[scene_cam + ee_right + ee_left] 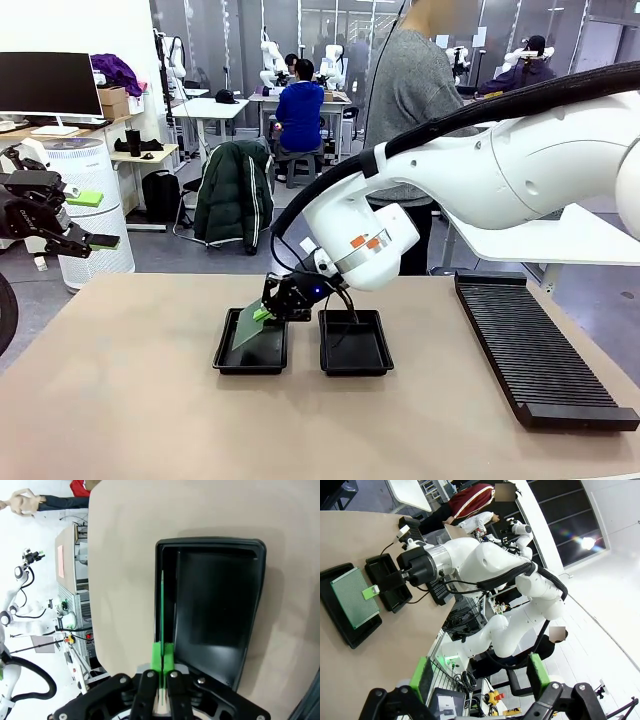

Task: Inspect and transfer BCBs to ESD trays.
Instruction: Pick up the Blank PCB from the PCB Rack and place it in the left ESD tray.

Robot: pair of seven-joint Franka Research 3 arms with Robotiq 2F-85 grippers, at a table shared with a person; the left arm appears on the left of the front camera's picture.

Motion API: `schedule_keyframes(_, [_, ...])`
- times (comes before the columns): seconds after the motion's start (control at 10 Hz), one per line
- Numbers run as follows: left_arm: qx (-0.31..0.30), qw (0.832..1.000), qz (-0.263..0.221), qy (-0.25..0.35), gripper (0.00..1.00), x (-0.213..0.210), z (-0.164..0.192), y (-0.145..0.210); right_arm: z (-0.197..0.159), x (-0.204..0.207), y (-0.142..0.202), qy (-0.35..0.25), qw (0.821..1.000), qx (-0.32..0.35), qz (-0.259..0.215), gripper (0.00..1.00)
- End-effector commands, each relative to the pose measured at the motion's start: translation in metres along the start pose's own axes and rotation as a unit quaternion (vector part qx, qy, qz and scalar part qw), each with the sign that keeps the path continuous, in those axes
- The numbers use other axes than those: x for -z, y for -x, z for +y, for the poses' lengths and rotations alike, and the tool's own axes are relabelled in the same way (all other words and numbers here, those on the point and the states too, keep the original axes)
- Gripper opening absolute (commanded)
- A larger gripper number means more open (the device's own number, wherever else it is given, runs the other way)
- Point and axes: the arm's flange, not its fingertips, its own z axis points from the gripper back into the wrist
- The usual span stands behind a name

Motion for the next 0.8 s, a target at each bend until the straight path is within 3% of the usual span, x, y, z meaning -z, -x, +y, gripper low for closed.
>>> schedule_keyframes(0.0, [0.000, 1.000, 0.000, 0.001, 1.00, -0.001, -0.001, 0.001, 0.002, 0.013, -0.005, 0.014, 1.000, 0.002, -0.016, 0.02])
schedule_keyframes(0.7, [0.000, 1.000, 0.000, 0.001, 1.00, -0.001, -0.001, 0.001, -0.012, 0.030, -0.004, 0.014, 0.999, 0.031, -0.005, 0.02])
